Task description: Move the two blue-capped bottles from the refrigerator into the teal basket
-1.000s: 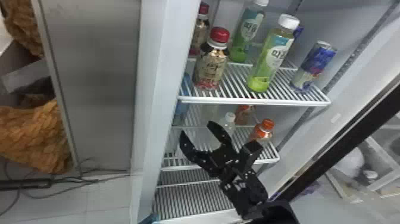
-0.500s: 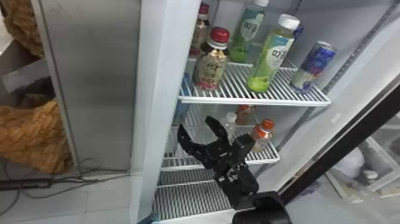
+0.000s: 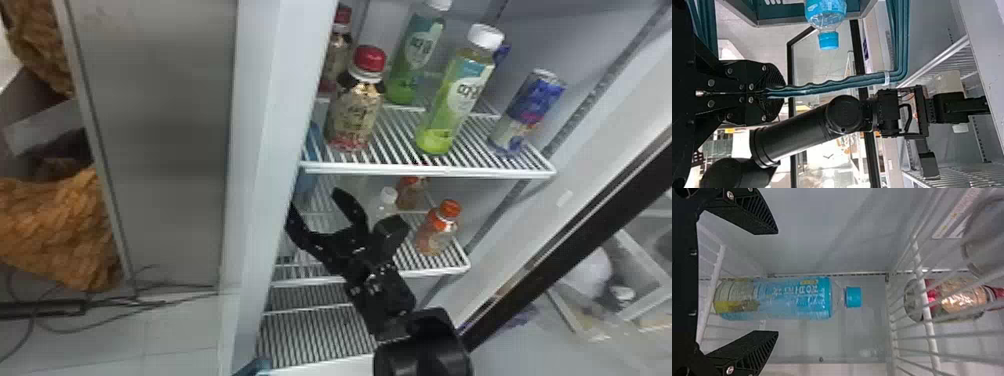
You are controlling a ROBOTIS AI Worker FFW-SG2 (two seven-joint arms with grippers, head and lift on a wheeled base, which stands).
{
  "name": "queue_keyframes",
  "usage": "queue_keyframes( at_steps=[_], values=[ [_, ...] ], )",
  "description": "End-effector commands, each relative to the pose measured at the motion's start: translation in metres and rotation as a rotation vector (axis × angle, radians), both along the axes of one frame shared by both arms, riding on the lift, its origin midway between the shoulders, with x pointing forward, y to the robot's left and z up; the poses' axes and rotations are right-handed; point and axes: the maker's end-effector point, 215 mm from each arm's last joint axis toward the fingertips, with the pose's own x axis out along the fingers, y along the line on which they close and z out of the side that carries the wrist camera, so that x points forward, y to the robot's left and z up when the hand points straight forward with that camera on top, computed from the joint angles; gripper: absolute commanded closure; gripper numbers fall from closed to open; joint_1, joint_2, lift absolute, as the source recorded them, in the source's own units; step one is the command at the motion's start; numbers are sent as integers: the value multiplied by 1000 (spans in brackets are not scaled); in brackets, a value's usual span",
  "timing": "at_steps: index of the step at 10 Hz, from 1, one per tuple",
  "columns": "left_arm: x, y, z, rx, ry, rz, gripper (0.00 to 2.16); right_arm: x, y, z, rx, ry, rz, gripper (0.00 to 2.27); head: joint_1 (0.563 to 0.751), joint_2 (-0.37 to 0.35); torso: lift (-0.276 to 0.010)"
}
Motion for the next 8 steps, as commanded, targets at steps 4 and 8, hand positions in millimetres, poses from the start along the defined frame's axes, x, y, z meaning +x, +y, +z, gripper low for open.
queue_keyframes(
  at_steps=[4, 8],
  values=[
    [1, -3, -1, -2, -2, -10, 1157, 26, 8, -3, -17, 7, -12, 93, 695, -320, -167],
    [2, -4, 0, -4, -5, -12, 1157, 48, 15, 5, -39, -1, -24, 85, 695, -305, -167]
  ],
)
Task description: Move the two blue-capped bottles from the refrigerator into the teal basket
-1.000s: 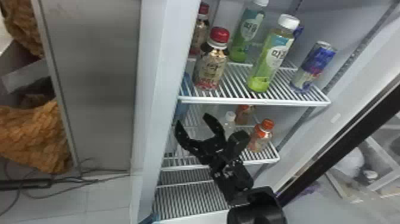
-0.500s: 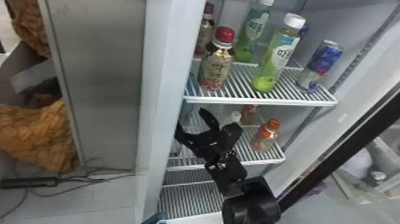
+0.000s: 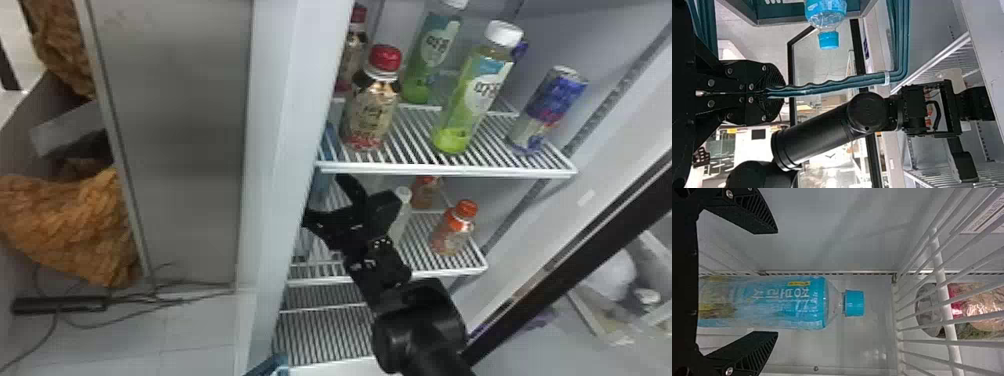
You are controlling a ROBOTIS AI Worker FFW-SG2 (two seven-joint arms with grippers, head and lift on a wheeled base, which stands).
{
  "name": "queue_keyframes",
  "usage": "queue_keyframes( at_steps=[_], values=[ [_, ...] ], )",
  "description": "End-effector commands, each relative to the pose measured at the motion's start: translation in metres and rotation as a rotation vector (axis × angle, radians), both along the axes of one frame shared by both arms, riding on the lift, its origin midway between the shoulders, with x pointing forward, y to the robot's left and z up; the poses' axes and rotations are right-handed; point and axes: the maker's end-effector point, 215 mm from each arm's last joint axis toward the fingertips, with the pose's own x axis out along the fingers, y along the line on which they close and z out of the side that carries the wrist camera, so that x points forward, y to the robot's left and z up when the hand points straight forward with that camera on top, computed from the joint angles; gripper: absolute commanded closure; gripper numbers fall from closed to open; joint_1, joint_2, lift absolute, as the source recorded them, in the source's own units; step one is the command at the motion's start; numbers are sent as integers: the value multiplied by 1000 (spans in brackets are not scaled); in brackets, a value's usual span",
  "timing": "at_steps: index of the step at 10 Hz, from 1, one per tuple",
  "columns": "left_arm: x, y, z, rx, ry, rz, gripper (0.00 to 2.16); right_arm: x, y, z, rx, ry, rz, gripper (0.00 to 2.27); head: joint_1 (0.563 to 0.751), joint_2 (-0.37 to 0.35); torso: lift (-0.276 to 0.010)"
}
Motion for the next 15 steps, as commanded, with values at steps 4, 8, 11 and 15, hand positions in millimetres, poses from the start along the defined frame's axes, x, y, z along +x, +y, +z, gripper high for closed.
queue_keyframes(
  at_steps=[4, 8, 11, 15],
  values=[
    [0, -1, 1, -5, 2, 1, 1157, 19, -6, 12, -35, -19, -30, 84, 695, -300, -167],
    [2, -2, 0, -7, 3, 4, 1157, 32, -7, 20, -71, -28, -44, 134, 695, -302, -167],
    [2, -2, 0, -10, 3, 8, 1157, 34, -9, 18, -74, -19, -54, 630, 695, -298, -167],
    [2, 0, 0, -14, 8, 17, 1157, 20, -16, 17, -70, -33, -60, 636, 695, -302, -167]
  ],
)
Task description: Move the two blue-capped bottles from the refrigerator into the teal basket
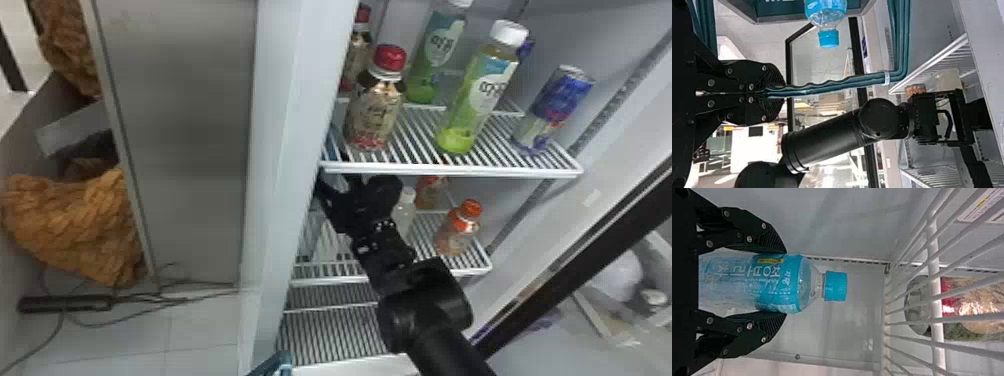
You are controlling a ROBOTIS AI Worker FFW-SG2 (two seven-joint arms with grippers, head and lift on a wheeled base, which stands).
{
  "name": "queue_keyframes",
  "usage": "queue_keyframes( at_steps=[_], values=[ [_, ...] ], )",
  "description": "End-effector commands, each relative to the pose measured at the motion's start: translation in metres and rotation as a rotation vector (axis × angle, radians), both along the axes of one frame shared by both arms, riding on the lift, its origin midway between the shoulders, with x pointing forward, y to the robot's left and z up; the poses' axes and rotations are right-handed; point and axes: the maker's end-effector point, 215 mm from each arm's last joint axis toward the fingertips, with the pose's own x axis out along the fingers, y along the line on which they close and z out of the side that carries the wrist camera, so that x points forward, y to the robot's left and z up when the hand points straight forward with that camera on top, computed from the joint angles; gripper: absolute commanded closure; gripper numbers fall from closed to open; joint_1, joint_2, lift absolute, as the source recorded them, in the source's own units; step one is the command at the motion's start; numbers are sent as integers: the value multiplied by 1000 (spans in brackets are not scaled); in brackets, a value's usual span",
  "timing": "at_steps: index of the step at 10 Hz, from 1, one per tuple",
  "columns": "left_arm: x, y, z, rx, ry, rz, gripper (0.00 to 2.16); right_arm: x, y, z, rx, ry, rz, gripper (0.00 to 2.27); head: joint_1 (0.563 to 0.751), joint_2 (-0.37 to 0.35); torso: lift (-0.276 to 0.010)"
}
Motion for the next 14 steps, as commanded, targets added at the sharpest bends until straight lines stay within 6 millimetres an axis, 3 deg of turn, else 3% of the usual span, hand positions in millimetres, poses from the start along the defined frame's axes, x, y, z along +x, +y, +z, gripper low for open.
queue_keyframes(
  at_steps=[1, 4, 6, 12, 14],
  values=[
    [-1, 0, 0, -3, 3, 1, 1157, -8, -1, 2, 3, -12, 1, 636, 695, -307, -167],
    [0, 1, 0, -3, 2, 4, 1157, -28, 6, 17, 16, -53, 30, 634, 695, -310, -167],
    [0, 1, 0, -5, 4, 6, 1157, -44, -3, 18, 23, -61, 27, 634, 695, -314, -167],
    [-1, 2, 0, -5, 6, 7, 1157, -100, -10, 27, 42, -55, 43, 634, 695, -349, -167],
    [-1, 3, 0, -5, 6, 6, 1157, -123, -2, 34, 65, -53, 68, 634, 695, -350, -166]
  ],
)
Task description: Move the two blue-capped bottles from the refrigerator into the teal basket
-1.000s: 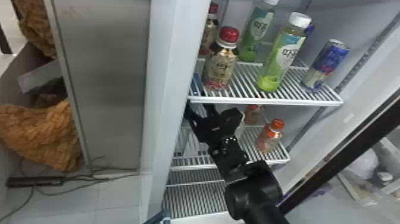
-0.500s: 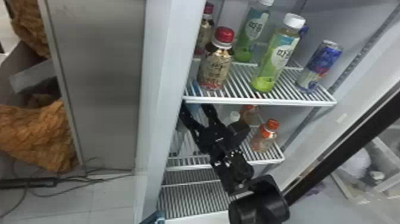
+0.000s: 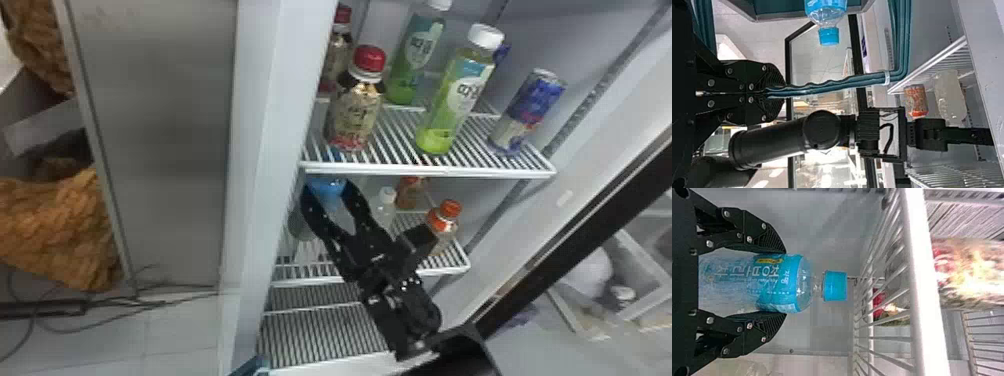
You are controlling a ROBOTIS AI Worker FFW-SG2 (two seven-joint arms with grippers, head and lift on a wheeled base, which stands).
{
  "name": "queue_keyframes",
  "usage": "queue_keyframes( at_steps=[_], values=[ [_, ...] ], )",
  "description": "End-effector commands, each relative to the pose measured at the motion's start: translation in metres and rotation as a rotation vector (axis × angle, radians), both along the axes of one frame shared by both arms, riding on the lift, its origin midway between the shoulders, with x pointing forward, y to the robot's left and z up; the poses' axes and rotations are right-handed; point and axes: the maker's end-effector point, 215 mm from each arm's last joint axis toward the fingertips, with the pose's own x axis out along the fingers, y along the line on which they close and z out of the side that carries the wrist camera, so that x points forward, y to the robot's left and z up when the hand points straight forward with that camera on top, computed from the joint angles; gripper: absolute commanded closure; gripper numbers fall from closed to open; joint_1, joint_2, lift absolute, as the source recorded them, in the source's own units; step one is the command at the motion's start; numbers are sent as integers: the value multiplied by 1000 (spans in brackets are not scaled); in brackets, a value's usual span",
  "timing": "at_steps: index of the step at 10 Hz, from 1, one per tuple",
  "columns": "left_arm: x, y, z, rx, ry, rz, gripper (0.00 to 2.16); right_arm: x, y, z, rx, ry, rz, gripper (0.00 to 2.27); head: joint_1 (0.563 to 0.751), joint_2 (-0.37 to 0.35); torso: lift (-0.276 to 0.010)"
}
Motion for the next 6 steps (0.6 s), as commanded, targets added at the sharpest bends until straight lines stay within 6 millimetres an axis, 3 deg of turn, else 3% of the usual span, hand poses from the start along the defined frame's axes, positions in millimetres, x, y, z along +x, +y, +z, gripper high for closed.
queue_keyframes(
  at_steps=[1, 3, 5, 6],
  values=[
    [0, 0, 0, -1, 0, 0, 1157, -18, 7, 0, 20, 20, 26, 634, 695, -350, -166],
    [0, 0, 1, -2, 0, -1, 1157, -46, 13, 6, 21, 45, 62, 633, 695, -350, -166],
    [-1, 0, 0, -3, 3, -1, 1157, -65, -1, 2, 2, 81, 48, 634, 695, -350, -166],
    [-1, 0, 0, -3, 3, -1, 1157, -76, -3, 11, -5, 77, 50, 634, 695, -350, -166]
  ],
)
